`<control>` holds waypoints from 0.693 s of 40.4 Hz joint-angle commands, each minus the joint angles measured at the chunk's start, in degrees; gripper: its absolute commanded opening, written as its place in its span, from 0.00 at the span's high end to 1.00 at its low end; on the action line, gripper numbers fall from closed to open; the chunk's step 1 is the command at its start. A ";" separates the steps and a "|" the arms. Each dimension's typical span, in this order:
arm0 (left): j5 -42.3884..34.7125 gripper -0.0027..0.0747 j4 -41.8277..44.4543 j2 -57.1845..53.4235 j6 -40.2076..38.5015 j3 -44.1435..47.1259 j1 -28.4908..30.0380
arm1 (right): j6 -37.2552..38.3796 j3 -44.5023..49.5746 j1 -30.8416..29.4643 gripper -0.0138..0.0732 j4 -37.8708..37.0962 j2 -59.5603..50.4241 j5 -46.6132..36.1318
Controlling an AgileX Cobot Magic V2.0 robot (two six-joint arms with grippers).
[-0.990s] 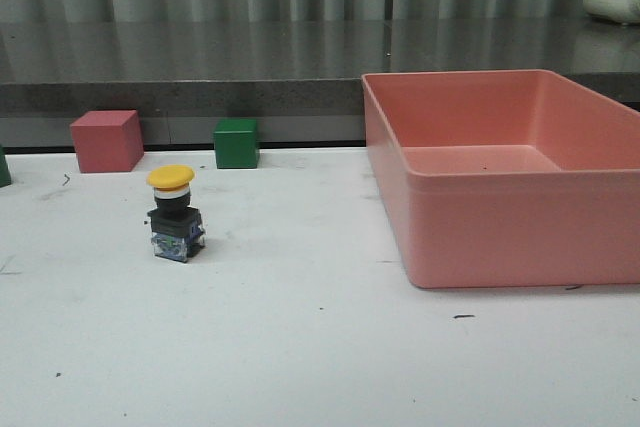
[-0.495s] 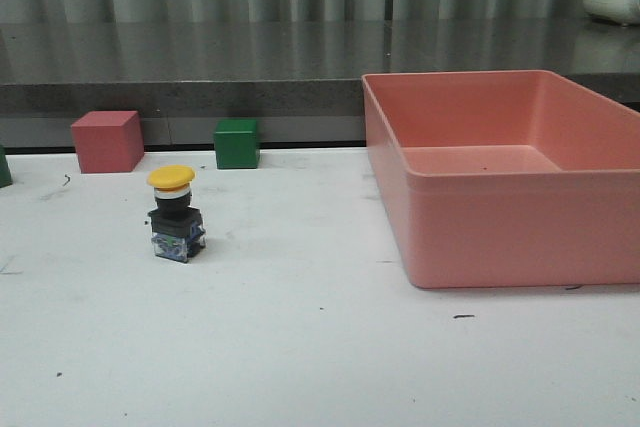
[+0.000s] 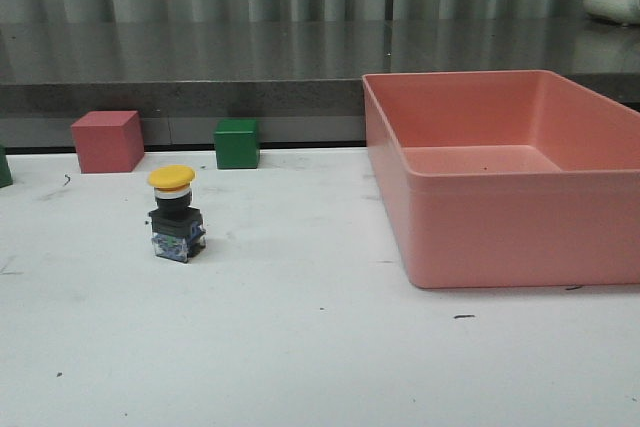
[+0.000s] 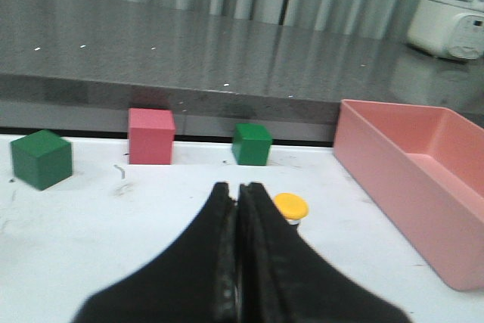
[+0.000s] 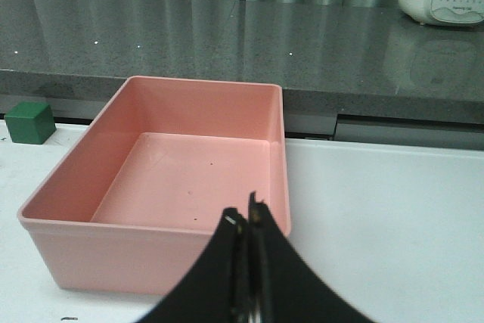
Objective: Place and stand button with both arms
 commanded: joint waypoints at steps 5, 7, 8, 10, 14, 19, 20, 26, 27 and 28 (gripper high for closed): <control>-5.54 0.99 -2.42 -4.99 -0.62 4.39 8.24 | -0.39 -1.44 -0.30 0.92 -0.67 0.63 -4.87; -5.67 0.99 -2.42 -5.78 -0.52 5.51 9.75 | -0.39 -1.44 -0.30 0.92 -0.67 0.63 -4.87; -5.69 0.99 -2.42 -6.24 -0.52 6.13 10.34 | -0.39 -1.44 -0.30 0.92 -0.67 0.63 -4.87; -5.69 0.99 -2.42 -7.10 -0.38 7.23 11.50 | -0.39 -1.44 -0.30 0.92 -0.67 0.63 -4.87; -5.98 0.99 -2.16 -7.36 0.18 9.34 12.88 | -0.39 -1.44 -0.30 0.92 -0.67 0.63 -4.87; -5.12 0.99 -2.16 -7.36 2.80 10.53 13.09 | -0.39 -1.44 -0.30 0.92 -0.67 0.63 -4.87; -5.24 0.99 -2.16 -7.36 3.25 10.53 13.09 | -0.39 -1.44 -0.30 0.92 -0.67 0.63 -4.87; -5.73 0.99 -2.16 -7.36 4.12 10.53 13.09 | -0.39 -1.44 -0.30 0.92 -0.67 0.63 -4.87; -5.73 0.99 -2.16 -7.36 4.12 10.53 13.09 | -0.39 -1.44 -0.30 0.92 -0.67 0.63 -4.87; -5.73 0.99 -2.16 -7.36 4.12 10.53 13.09 | -0.39 -1.44 -0.30 0.92 -0.67 0.63 -4.87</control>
